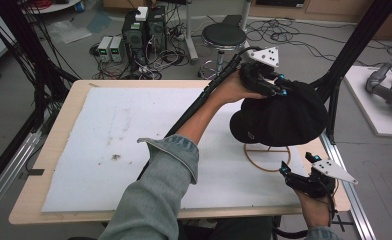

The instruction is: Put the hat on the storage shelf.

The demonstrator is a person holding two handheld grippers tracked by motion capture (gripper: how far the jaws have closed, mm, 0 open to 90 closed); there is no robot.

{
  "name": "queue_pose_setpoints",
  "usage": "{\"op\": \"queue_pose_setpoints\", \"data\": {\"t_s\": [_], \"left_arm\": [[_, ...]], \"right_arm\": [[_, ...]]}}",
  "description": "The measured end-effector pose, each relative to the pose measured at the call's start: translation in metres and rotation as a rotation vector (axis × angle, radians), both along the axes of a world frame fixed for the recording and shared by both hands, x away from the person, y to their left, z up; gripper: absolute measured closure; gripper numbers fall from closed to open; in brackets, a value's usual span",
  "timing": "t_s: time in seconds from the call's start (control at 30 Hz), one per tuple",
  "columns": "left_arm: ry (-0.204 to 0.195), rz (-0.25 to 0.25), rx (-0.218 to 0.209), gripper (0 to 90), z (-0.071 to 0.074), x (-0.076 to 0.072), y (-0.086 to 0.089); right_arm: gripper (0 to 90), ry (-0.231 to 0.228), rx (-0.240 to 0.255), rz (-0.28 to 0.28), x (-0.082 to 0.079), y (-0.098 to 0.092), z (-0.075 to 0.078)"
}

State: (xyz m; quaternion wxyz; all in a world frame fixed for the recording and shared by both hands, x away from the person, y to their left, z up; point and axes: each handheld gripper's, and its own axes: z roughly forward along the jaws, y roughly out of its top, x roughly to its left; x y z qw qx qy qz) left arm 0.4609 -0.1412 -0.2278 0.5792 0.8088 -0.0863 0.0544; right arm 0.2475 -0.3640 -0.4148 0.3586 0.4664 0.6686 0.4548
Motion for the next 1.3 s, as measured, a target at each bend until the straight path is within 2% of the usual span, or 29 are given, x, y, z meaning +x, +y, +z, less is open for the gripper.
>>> {"op": "queue_pose_setpoints", "data": {"t_s": [0.2,0.53,0.67,0.9,1.3], "left_arm": [[-0.029,0.0,0.027,64.8,-0.0021,-0.0006,-0.0001],[-0.047,0.011,0.065,55.0,-0.006,-0.0022,-0.0011],[-0.047,0.005,0.066,54.4,-0.0069,-0.002,0.0002],[-0.076,0.006,0.088,51.5,-0.0073,-0.0038,0.0035],[-0.075,0.009,0.098,49.0,-0.0078,-0.0063,0.0083]], "right_arm": [[10.7,-0.006,0.001,-0.003,0.0002,-0.0008,-0.0003],[10.7,0.0,0.001,-0.001,0.0004,-0.0002,-0.0005],[10.6,0.001,-0.005,0.0,0.0005,-0.0003,-0.0006],[10.7,0.001,0.001,-0.002,0.0008,-0.0007,-0.0011],[10.6,0.002,0.0,0.001,0.0017,0.0008,-0.0012]]}}
